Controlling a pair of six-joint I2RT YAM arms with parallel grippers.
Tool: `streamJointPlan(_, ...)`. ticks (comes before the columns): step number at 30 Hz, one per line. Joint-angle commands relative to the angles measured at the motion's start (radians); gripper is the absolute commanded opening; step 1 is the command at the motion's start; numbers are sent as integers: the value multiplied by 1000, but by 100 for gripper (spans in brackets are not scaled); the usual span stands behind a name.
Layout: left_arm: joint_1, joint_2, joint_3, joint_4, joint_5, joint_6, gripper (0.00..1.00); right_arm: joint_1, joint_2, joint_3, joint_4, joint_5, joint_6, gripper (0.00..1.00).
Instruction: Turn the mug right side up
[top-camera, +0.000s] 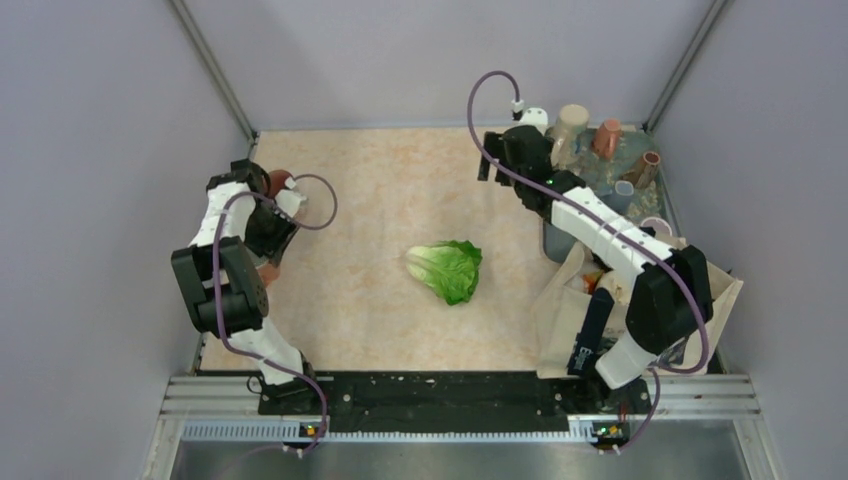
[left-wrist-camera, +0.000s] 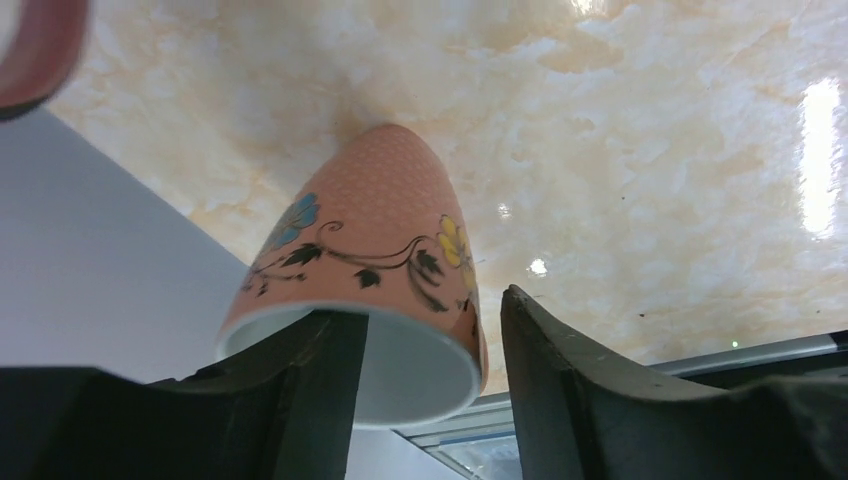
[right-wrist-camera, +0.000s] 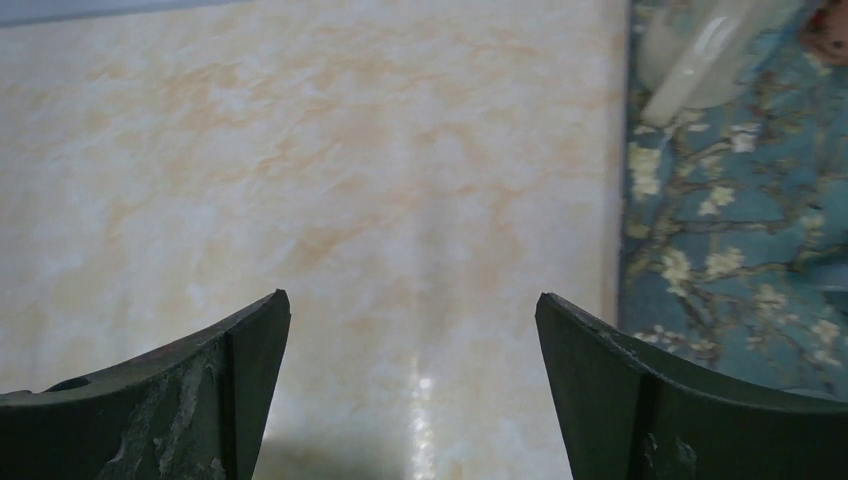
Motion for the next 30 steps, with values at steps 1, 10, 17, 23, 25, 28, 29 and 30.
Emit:
streamJointPlan(1,4,-42,129,-41,52,-75,58,-106,68,73,33,159,-15,91)
streamJointPlan(10,-32,-65,258,-148,178,-175,60,-256,288,176,188,365,16,84)
streamJointPlan(17,-192,-126,250,-160,287,-219,60,-293,477,326,137,432,30,81)
streamJointPlan(23,-263,-130,271,-161,334,-244,60,-337,528,308,238,312,59,73)
streamJointPlan(25,-263,-122,281,-162,339,-252,60,-341,561,333,253,329,60,72)
streamJointPlan(28,-263,-117,287,-162,347,-255,60,-345,603,381,221,346,60,72)
streamJointPlan(29,-263,-117,288,-162,351,-254,60,-347,618,395,217,349,56,72)
streamJointPlan(30,-263,-116,289,-162,353,-253,60,-350,635,417,200,358,56,71)
